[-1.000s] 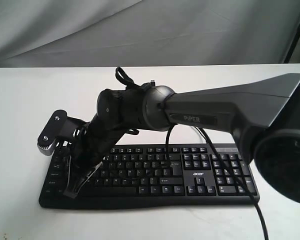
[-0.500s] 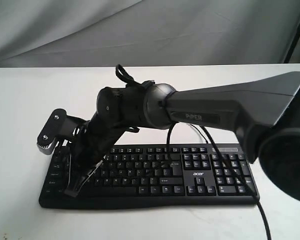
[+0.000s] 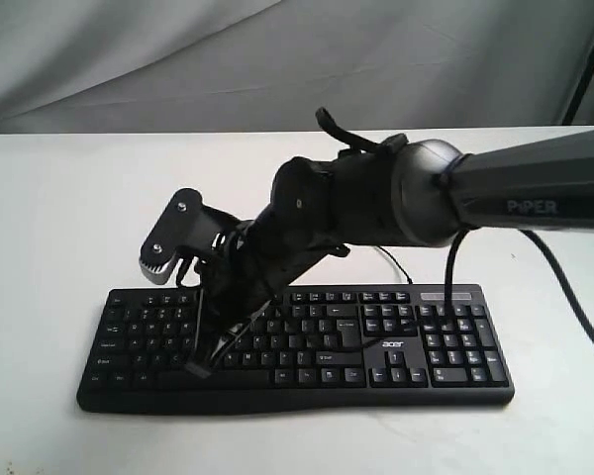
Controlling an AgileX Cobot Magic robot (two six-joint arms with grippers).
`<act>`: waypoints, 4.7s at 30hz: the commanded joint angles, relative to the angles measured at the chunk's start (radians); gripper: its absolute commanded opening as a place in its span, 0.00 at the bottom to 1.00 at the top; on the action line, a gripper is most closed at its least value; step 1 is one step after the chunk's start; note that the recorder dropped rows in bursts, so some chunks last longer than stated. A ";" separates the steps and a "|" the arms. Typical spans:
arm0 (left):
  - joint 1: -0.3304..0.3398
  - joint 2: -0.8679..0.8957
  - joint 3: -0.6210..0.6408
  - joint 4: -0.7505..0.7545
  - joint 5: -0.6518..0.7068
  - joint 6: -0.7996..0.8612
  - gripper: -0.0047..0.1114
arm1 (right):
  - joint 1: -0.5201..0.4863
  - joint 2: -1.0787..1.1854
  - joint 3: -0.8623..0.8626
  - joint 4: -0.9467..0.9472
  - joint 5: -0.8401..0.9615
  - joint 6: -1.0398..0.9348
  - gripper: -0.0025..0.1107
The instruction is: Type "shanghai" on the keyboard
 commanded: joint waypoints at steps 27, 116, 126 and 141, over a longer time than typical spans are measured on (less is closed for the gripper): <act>-0.006 -0.002 0.002 0.000 -0.006 -0.003 0.04 | -0.013 0.045 0.024 0.016 -0.010 0.005 0.02; -0.006 -0.002 0.002 0.000 -0.006 -0.003 0.04 | -0.006 -0.044 0.087 -0.047 -0.047 0.113 0.02; -0.006 -0.002 0.002 0.000 -0.006 -0.003 0.04 | 0.014 -0.043 0.135 -0.022 -0.085 0.084 0.02; -0.006 -0.002 0.002 0.000 -0.006 -0.003 0.04 | 0.015 -0.005 0.135 0.069 -0.090 -0.003 0.02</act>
